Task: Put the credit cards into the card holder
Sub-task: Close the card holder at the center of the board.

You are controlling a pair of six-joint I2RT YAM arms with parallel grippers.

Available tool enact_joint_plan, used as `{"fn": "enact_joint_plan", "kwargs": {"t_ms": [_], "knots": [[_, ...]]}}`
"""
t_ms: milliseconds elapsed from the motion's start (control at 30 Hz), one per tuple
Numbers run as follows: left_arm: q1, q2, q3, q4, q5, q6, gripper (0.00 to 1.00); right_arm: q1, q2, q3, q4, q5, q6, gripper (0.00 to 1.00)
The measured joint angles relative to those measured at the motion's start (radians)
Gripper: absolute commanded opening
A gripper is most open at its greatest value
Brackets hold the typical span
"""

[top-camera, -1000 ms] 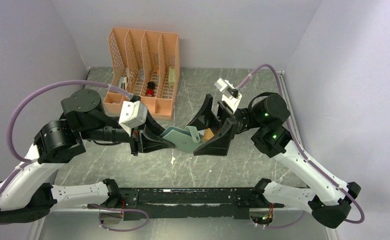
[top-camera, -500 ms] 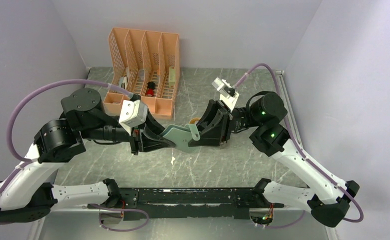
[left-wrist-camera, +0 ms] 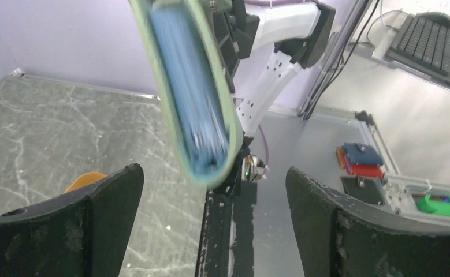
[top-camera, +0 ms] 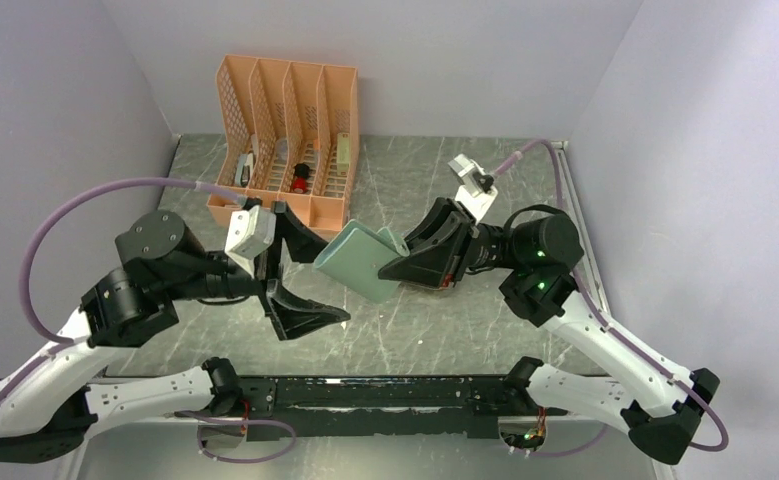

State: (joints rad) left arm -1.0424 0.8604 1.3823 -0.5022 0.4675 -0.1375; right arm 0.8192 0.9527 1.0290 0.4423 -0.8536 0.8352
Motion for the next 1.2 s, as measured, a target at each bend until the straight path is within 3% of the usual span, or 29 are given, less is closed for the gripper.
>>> {"fn": "enact_joint_plan", "kwargs": {"t_ms": [167, 333, 600, 767, 1000, 1133, 1200], "knots": [[0.000, -0.118, -0.224, 0.232, -0.059, -0.135, 0.96, 0.000, -0.026, -0.061, 0.159, 0.129, 0.096, 0.00], [0.000, -0.149, -0.355, 0.474, -0.133, -0.266, 0.96, 0.002, -0.027, -0.111, 0.261, 0.243, 0.157, 0.00], [0.000, -0.092, -0.445, 0.804, -0.230, -0.497, 0.81, 0.040, -0.048, -0.140, 0.271, 0.422, 0.151, 0.00], [0.000, -0.040, -0.445, 0.881, -0.278, -0.563, 0.65, 0.067, -0.061, -0.140, 0.270, 0.500, 0.124, 0.00], [0.000, -0.019, -0.444, 0.915, -0.336, -0.598, 0.54, 0.100, -0.060, -0.140, 0.235, 0.560, 0.087, 0.00], [0.000, -0.003, -0.427, 0.936, -0.338, -0.610, 0.38, 0.113, -0.057, -0.141, 0.224, 0.578, 0.071, 0.00], [0.000, 0.007, -0.414, 0.944, -0.337, -0.612, 0.36, 0.115, -0.057, -0.143, 0.222, 0.585, 0.064, 0.00]]}}
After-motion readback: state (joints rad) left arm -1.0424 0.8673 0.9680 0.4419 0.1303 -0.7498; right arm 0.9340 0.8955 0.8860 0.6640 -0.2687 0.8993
